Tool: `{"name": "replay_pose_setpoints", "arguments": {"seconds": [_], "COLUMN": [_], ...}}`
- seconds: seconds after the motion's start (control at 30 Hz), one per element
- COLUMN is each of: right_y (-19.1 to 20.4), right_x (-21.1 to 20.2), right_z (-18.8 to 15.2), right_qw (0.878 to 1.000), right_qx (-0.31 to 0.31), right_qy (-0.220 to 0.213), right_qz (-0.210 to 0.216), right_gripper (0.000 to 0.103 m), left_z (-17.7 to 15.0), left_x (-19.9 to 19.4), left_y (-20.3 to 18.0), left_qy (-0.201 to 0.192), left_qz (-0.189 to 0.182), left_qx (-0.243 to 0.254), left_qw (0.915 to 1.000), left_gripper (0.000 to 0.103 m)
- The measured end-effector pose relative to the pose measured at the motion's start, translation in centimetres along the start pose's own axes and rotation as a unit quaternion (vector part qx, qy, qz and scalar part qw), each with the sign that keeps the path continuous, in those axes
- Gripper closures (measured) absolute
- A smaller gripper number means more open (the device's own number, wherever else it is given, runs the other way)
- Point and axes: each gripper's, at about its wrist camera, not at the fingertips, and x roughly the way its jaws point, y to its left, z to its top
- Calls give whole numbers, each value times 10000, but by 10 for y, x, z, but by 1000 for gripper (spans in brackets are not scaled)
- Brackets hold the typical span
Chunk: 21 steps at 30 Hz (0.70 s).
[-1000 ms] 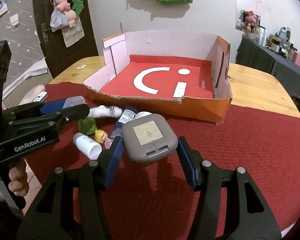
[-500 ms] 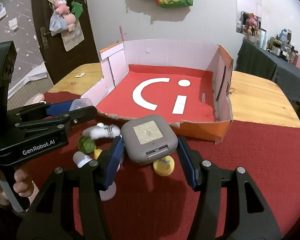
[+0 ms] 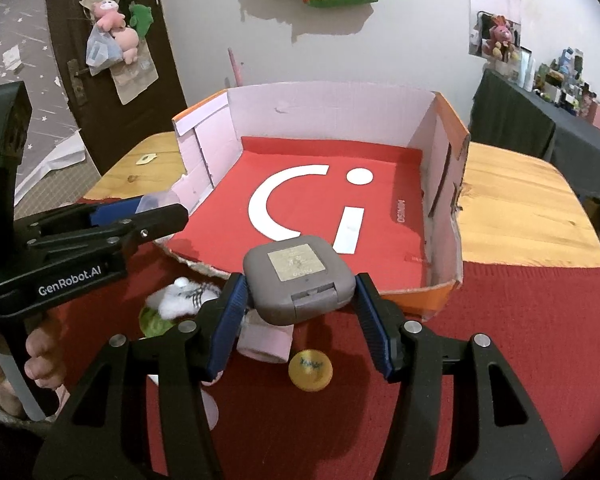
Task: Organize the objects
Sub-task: 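Lift both held items and carry them over the cardboard box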
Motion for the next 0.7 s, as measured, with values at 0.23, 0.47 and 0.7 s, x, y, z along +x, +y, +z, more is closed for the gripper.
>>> {"name": "replay_pose_setpoints", "arguments": {"seconds": [0.23,0.47,0.7], "right_y": [-6,-21,-28], "right_x": [15,46,76], "right_z": [14,20,32], "right_qw": [9999,9990,9956], "right_qx": [7,186,372], "right_qy": [115,365,731], "right_qz": [-4,153,455], "right_gripper": [54,78,78], "left_z": [12,16,17], "left_x": [17,48,81], "left_y": [0,5,5], "left_qy": [136,432,821], "left_qz": [-55,-55,-38], "left_qx": [21,-58,-32], "left_qw": [9999,9990,9966], "left_gripper": [60,60,60]}}
